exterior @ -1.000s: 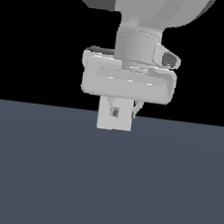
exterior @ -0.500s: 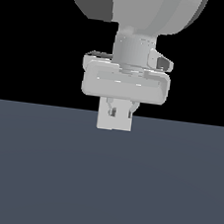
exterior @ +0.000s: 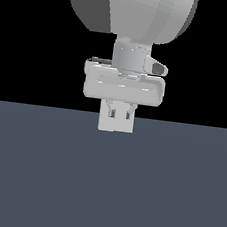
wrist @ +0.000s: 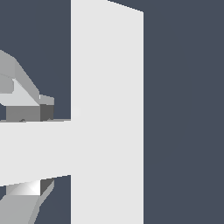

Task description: Plug the charger into the wall socket.

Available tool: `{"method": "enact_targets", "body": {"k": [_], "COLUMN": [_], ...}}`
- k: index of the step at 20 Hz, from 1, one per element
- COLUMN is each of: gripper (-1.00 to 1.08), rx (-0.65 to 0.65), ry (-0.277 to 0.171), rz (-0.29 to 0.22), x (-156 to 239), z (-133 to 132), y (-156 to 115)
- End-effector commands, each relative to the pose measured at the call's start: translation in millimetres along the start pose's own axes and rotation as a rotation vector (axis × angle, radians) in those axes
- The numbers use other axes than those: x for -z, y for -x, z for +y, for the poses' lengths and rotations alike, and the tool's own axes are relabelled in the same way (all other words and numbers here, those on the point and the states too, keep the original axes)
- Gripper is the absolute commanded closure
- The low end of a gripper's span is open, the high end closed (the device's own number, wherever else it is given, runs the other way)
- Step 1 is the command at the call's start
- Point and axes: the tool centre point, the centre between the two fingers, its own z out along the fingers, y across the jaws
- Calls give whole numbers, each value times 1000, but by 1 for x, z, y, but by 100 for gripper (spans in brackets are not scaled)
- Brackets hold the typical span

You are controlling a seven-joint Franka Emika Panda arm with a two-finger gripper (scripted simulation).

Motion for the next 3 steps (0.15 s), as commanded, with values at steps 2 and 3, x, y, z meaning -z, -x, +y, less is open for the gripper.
{"method": "enact_targets", "body": {"k": [2, 3], "gripper": [108, 108], "rx": [0, 0], "ry": [0, 0], "rz": [0, 0], "x": [-1, -1], "z": [1, 1], "y": [-2, -2]}}
